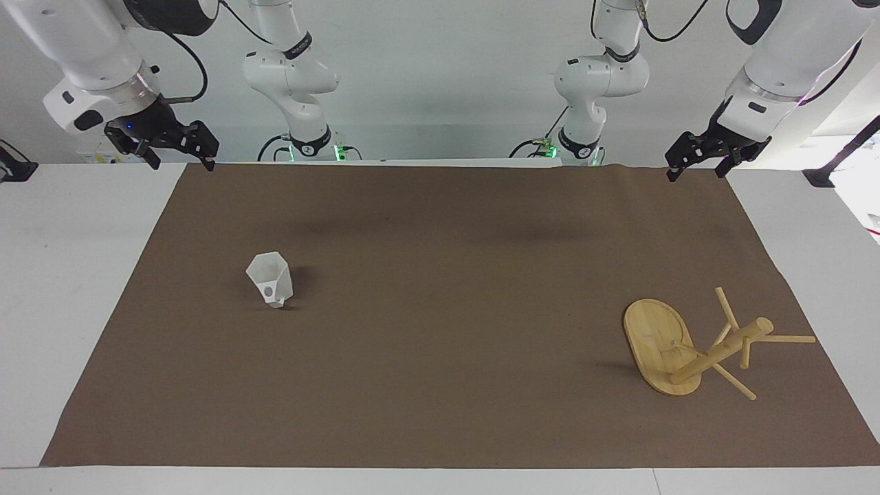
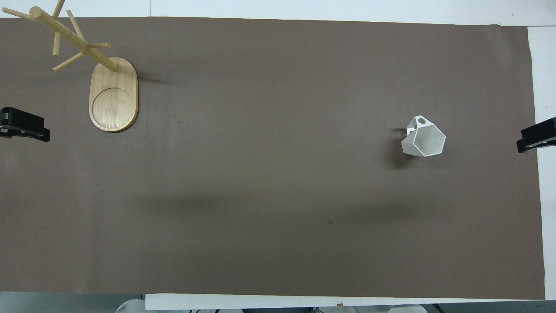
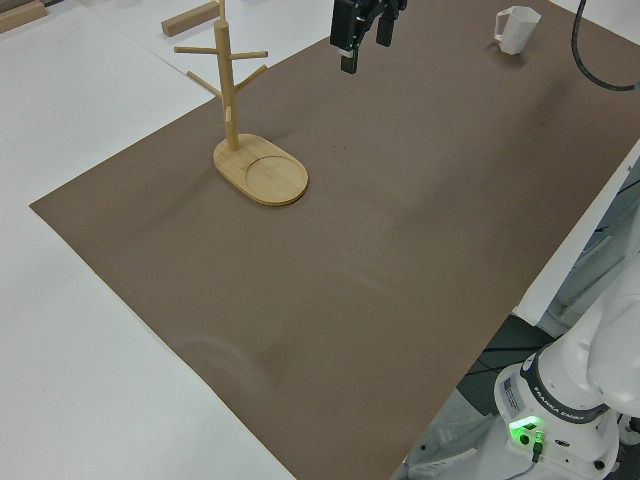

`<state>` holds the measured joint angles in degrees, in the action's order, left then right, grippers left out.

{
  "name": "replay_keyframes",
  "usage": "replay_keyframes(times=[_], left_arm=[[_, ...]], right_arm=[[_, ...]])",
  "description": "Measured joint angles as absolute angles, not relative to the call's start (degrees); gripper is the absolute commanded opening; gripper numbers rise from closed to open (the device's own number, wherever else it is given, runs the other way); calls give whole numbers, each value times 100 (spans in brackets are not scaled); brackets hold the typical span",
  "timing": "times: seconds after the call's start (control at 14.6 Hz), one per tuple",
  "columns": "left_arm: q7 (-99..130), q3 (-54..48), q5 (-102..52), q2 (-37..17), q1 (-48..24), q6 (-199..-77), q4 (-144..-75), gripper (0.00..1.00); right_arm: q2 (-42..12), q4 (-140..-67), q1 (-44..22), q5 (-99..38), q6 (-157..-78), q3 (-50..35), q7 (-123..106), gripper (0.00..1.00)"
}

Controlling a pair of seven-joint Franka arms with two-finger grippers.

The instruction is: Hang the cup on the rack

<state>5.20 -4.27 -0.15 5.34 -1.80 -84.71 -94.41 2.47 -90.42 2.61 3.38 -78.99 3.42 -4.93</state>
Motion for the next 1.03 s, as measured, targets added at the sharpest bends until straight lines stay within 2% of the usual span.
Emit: replay_keyframes(times=[0.62, 1.03], left_arm=[[520, -427, -15, 534, -180, -8471, -9441, 100], [520, -427, -15, 534, -180, -8471, -9441, 100]], right_arm=[[247, -9083, 259, 329, -7907, 334, -745, 100], [186, -9315, 469, 118, -8560, 351, -3895, 100]])
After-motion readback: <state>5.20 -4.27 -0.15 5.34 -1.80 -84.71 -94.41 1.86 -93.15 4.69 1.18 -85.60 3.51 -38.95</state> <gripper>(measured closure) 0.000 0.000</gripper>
